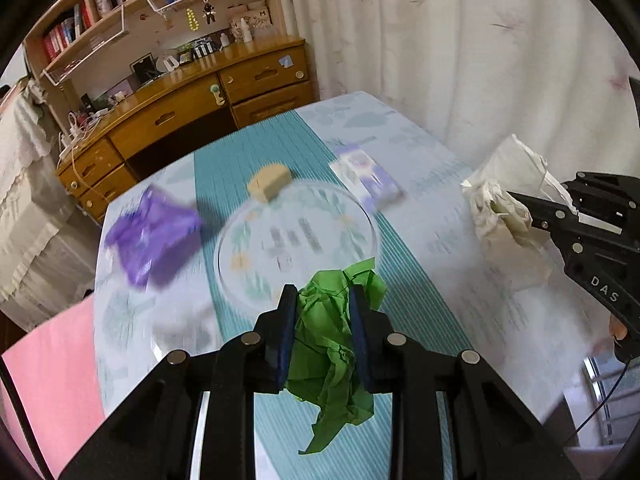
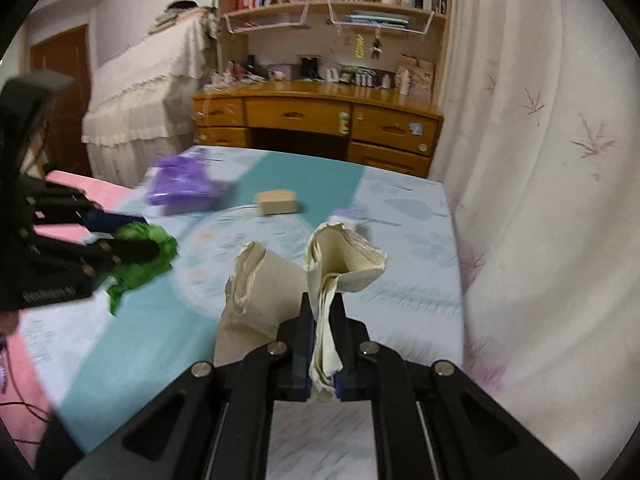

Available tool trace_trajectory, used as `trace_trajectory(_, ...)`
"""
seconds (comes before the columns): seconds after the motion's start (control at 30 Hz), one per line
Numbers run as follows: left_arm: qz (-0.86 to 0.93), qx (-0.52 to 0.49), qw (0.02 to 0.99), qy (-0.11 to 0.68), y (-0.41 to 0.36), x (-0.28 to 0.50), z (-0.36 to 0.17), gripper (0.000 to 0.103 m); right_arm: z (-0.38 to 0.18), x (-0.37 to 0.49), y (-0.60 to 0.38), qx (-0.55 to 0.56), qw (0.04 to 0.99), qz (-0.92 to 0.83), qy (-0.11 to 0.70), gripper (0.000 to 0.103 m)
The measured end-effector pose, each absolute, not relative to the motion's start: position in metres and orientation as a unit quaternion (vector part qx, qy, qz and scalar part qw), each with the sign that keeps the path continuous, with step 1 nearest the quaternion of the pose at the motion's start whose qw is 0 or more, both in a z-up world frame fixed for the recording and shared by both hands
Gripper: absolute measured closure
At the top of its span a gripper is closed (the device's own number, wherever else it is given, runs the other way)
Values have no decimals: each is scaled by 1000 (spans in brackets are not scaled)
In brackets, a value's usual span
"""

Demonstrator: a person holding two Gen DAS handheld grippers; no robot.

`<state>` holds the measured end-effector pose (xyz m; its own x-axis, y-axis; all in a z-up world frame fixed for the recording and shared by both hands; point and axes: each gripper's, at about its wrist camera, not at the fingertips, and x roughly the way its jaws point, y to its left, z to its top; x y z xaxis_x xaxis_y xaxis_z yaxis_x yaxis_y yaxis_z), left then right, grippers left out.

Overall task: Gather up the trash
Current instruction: 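Carry the green paper and cream cloth down over the bin and release both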

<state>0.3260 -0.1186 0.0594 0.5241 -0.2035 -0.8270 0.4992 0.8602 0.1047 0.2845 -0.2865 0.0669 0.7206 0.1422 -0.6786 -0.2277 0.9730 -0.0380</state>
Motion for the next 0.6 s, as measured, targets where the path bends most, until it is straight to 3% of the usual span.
trace_trajectory(0.3,-226,130,857,445,-80,199,66,79,86,155,-233,-40,926,157,342,96)
trace_trajectory(0.6,-250,92,851,453,-47,99,27,79,43,59,-199,-18,914,193,356,96)
